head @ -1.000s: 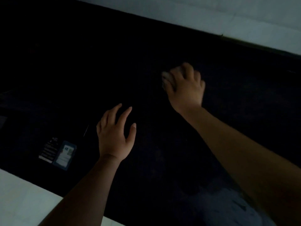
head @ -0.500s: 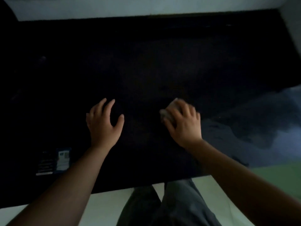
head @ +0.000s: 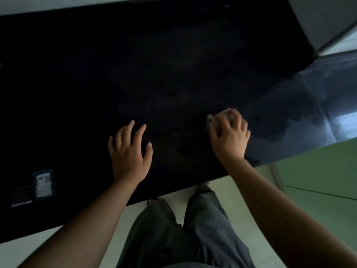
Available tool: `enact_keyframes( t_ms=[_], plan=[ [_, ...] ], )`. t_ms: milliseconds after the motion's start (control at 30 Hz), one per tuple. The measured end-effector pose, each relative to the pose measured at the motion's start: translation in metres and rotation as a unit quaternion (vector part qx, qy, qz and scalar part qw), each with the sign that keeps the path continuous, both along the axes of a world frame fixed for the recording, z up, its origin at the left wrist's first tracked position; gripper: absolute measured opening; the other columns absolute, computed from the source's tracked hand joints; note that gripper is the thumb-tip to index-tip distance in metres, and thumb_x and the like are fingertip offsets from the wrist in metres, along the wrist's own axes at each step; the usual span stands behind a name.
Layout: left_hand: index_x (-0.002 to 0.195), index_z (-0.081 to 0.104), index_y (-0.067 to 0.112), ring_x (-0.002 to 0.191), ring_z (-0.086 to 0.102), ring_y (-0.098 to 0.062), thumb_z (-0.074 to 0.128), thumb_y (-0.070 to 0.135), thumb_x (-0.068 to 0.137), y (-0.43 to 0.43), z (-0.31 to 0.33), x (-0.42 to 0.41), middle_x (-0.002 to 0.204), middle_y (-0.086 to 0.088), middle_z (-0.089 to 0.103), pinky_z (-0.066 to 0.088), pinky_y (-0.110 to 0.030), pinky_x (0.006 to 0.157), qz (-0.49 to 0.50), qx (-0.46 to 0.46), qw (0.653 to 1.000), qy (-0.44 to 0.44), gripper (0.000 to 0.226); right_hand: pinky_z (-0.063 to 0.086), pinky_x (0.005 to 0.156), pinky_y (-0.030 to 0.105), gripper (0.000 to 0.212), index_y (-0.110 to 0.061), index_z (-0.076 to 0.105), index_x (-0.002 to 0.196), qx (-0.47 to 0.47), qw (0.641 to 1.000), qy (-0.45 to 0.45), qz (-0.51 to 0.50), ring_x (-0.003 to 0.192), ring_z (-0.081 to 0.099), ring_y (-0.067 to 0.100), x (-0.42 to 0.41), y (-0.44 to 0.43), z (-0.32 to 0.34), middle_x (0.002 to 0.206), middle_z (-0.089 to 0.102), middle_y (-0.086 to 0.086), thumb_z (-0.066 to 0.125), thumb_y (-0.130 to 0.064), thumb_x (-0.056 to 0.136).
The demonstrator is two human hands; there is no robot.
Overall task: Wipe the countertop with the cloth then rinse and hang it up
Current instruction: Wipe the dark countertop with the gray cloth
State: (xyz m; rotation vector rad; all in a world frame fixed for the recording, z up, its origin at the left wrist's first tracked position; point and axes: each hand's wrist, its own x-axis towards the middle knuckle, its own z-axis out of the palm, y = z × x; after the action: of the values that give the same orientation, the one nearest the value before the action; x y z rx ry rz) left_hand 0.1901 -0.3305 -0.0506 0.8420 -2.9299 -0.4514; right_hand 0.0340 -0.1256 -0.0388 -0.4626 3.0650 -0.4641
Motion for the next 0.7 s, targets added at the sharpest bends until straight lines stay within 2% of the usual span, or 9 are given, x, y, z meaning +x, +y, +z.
enact_keyframes(
  t_ms=[67,133,233,333,433,533,633,700],
  plan=[
    [0.134,0.044,0.026,0.133,0.034,-0.029,0.038,0.043,0.087,0.001,0.000,-0.001,0.148,-0.006,0.037,0.019,-0.058,0.109,0.004,-0.009,1.000,-0.006,0.050,0.030,0.096,0.048,0.036,-0.029,0.054,0.117,-0.019,0.998,-0.005,-0.055,0.121,0.035,0.033,-0.035,-0.014,0.002,0.142,0.034,0.004,0.043,-0.049,0.089],
    [0.134,0.045,0.025,0.133,0.034,-0.029,0.039,0.042,0.087,0.003,0.002,-0.001,0.148,-0.006,0.038,0.020,-0.058,0.109,0.011,-0.009,1.000,-0.006,0.051,0.029,0.095,0.049,0.036,-0.029,0.054,0.117,-0.028,0.998,-0.008,-0.049,0.121,0.035,0.033,-0.051,-0.039,0.003,0.143,0.034,0.004,0.042,-0.048,0.089],
    [0.133,0.047,0.024,0.132,0.037,-0.030,0.041,0.041,0.087,0.003,0.005,-0.002,0.146,-0.007,0.041,0.024,-0.057,0.107,0.019,-0.010,1.000,0.003,0.050,0.034,0.090,0.048,0.034,-0.029,0.056,0.116,-0.031,0.996,-0.015,0.085,0.117,0.038,0.033,-0.033,-0.063,0.003,0.141,0.039,0.006,0.047,-0.047,0.088],
    [0.132,0.049,0.024,0.130,0.039,-0.030,0.043,0.039,0.087,0.003,0.009,-0.003,0.146,-0.006,0.042,0.028,-0.056,0.106,0.020,-0.012,1.000,0.001,0.048,0.040,0.085,0.046,0.035,-0.029,0.054,0.116,-0.024,0.965,0.000,0.262,0.113,0.043,0.032,0.005,-0.049,0.002,0.136,0.045,0.008,0.047,-0.048,0.088],
    [0.133,0.048,0.027,0.131,0.038,-0.028,0.043,0.038,0.086,0.004,0.009,-0.005,0.147,-0.003,0.040,0.024,-0.053,0.109,0.031,-0.003,1.000,-0.002,0.048,0.043,0.084,0.048,0.038,-0.029,0.053,0.119,-0.015,0.938,0.005,0.347,0.112,0.045,0.032,-0.010,-0.027,0.001,0.136,0.046,0.008,0.051,-0.048,0.087],
    [0.135,0.045,0.027,0.133,0.035,-0.027,0.040,0.042,0.087,0.005,0.009,-0.003,0.149,-0.003,0.036,0.022,-0.051,0.110,0.090,0.008,0.996,-0.008,0.051,0.041,0.083,0.048,0.036,-0.025,0.057,0.116,-0.020,0.961,0.014,0.274,0.110,0.046,0.037,-0.061,-0.048,-0.002,0.134,0.046,0.012,0.056,-0.043,0.086],
    [0.136,0.043,0.025,0.134,0.031,-0.026,0.040,0.046,0.086,0.006,0.009,-0.003,0.149,-0.004,0.036,0.024,-0.054,0.110,0.148,-0.003,0.989,-0.023,0.054,0.035,0.088,0.049,0.037,-0.025,0.055,0.119,-0.047,0.981,0.007,0.189,0.117,0.041,0.037,-0.098,-0.117,-0.004,0.140,0.040,0.010,0.047,-0.045,0.089],
    [0.136,0.043,0.025,0.135,0.031,-0.025,0.040,0.047,0.086,0.006,0.007,-0.002,0.149,-0.004,0.036,0.022,-0.056,0.110,0.177,-0.010,0.984,-0.023,0.055,0.033,0.091,0.049,0.039,-0.026,0.053,0.122,-0.045,0.980,-0.003,0.195,0.120,0.037,0.036,-0.104,-0.166,-0.005,0.144,0.035,0.009,0.041,-0.046,0.090]
  ],
)
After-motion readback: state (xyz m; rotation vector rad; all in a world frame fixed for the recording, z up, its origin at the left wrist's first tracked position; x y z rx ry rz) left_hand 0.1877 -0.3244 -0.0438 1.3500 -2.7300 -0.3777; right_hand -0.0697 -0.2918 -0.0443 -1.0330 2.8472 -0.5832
